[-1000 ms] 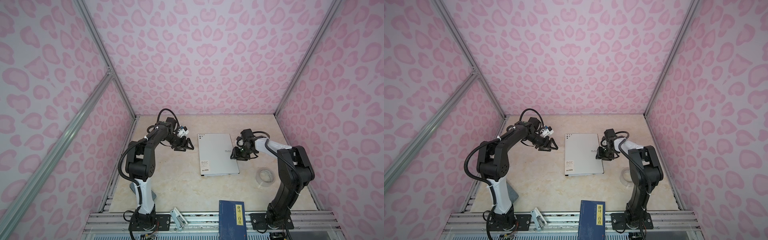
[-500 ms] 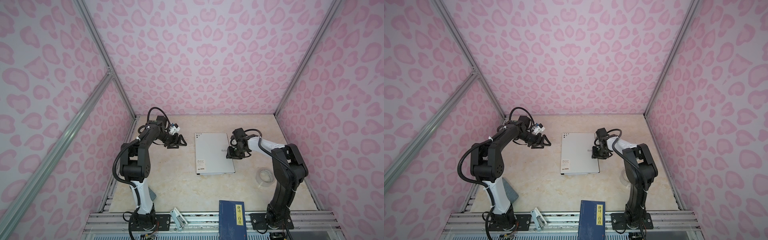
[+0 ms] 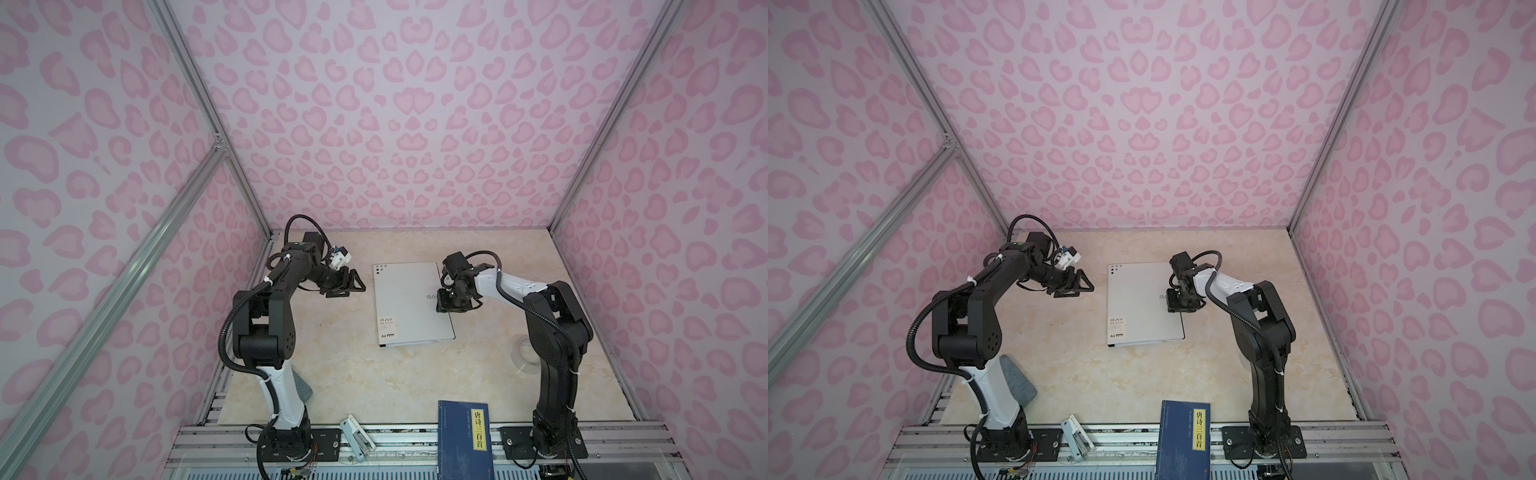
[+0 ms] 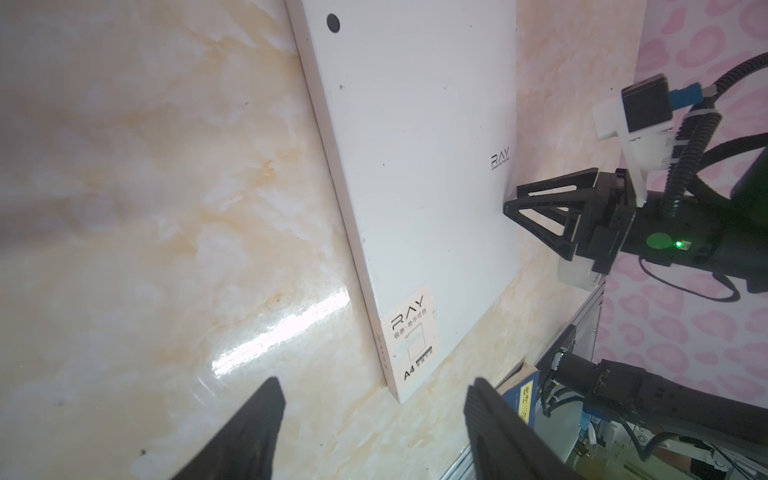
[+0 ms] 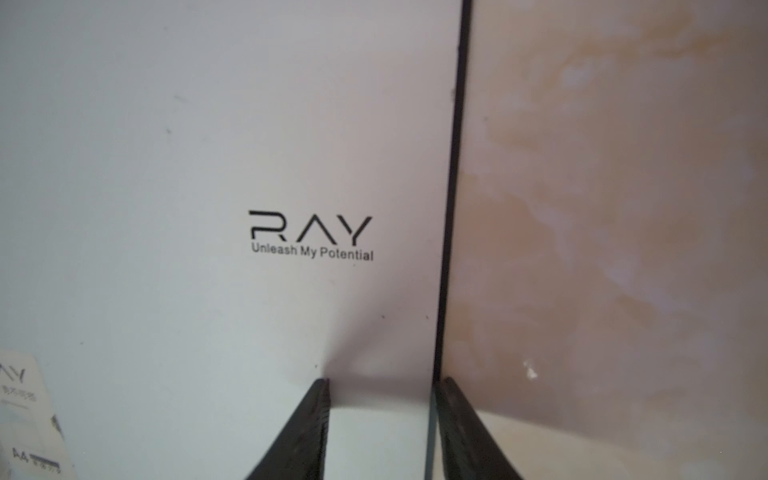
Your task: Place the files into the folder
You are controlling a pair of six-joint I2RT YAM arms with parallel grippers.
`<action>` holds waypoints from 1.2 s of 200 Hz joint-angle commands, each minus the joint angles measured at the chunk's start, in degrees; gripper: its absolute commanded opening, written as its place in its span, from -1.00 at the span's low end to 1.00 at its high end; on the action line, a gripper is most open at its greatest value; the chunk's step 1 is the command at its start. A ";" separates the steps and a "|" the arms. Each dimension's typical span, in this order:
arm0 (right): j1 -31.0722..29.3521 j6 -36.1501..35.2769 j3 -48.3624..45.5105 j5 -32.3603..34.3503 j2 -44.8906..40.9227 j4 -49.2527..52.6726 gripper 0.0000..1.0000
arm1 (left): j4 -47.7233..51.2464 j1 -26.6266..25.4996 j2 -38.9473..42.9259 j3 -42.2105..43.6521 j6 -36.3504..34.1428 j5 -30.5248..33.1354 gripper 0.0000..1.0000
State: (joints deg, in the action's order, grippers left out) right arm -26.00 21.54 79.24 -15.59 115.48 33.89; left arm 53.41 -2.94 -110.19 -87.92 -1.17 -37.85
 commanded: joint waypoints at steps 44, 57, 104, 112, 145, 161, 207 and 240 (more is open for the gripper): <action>-2.41 2.19 3.57 -3.98 3.86 -0.09 -0.08 | -2.57 0.74 2.52 0.39 -1.98 4.90 0.56; -2.40 2.02 4.14 -2.46 3.84 0.08 -0.08 | -3.47 0.92 2.70 0.29 -1.61 6.63 0.58; 0.59 0.52 0.63 0.67 -2.66 -6.29 -0.07 | -10.10 2.44 5.27 1.92 2.26 12.67 0.61; 1.66 0.43 -0.62 1.00 -4.55 -8.31 -0.05 | -12.28 3.04 6.26 2.78 3.46 13.36 0.63; 7.93 1.83 -8.68 -1.99 -13.53 -19.83 -0.02 | -21.54 7.14 9.89 6.28 10.90 12.75 0.67; 11.37 2.36 -13.18 -3.98 -17.60 -25.67 0.01 | -24.98 7.92 11.87 7.99 11.96 15.47 0.68; 13.56 -9.59 -23.44 3.14 -28.30 -37.02 0.95 | -55.66 8.65 24.67 30.56 10.99 26.20 0.95; 17.45 -13.26 -35.80 10.16 -37.24 -51.41 0.95 | -72.39 8.65 31.15 42.84 7.82 31.53 0.94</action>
State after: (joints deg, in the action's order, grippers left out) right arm -10.83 13.26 49.60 -12.69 82.54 -5.04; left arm -1.34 5.67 -81.34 -48.49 9.58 -11.62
